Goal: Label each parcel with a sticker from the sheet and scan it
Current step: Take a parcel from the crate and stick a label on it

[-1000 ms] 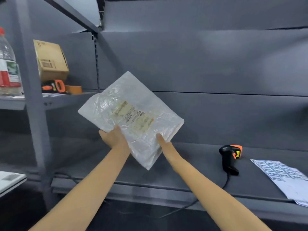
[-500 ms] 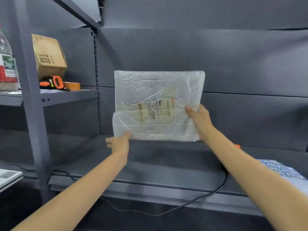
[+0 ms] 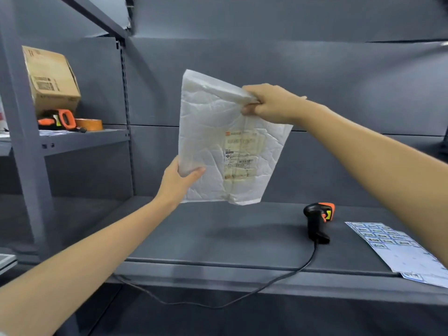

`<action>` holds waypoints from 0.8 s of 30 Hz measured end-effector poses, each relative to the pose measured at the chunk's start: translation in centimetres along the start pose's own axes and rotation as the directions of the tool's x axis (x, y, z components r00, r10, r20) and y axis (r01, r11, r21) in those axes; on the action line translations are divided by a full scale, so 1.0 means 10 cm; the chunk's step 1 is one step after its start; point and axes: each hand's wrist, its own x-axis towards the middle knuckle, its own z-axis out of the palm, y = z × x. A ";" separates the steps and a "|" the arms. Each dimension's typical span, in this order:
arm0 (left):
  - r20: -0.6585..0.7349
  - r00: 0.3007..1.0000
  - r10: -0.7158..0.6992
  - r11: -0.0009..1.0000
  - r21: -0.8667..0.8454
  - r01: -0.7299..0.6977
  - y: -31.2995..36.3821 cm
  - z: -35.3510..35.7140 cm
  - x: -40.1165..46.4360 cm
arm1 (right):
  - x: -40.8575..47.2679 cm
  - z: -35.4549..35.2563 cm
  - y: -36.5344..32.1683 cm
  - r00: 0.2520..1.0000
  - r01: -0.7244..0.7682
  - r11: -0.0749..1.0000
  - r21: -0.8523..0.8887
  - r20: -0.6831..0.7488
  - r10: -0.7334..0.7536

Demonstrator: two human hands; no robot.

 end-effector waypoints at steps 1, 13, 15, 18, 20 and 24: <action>-0.002 1.000 0.002 0.999 -0.040 -0.003 -0.02 0.04 -0.02 | 0.01 0.01 -0.02 1.000 -0.002 1.000 -0.008 -0.028 0.001; -0.099 0.988 -0.121 0.984 -0.141 0.106 -0.49 0.43 -0.15 | -0.61 0.93 0.93 0.711 -0.544 0.801 0.250 -0.369 0.598; -0.098 0.985 -0.145 0.984 -0.119 0.133 -0.58 0.48 -0.17 | -0.89 1.27 1.24 0.602 -0.724 0.649 0.233 -0.245 0.760; -0.068 0.986 -0.153 0.984 -0.106 0.145 -0.68 0.56 -0.16 | -1.26 1.72 1.58 0.449 -0.859 0.466 0.213 -0.127 0.884; -0.053 0.986 -0.157 0.984 -0.100 0.151 -0.74 0.60 -0.15 | -1.39 1.94 1.71 0.335 -0.915 0.341 0.216 -0.063 0.940; -0.041 0.984 -0.175 0.974 -0.156 0.167 -0.85 0.70 -0.17 | -1.50 2.23 1.85 0.213 -0.953 0.196 0.232 0.049 0.976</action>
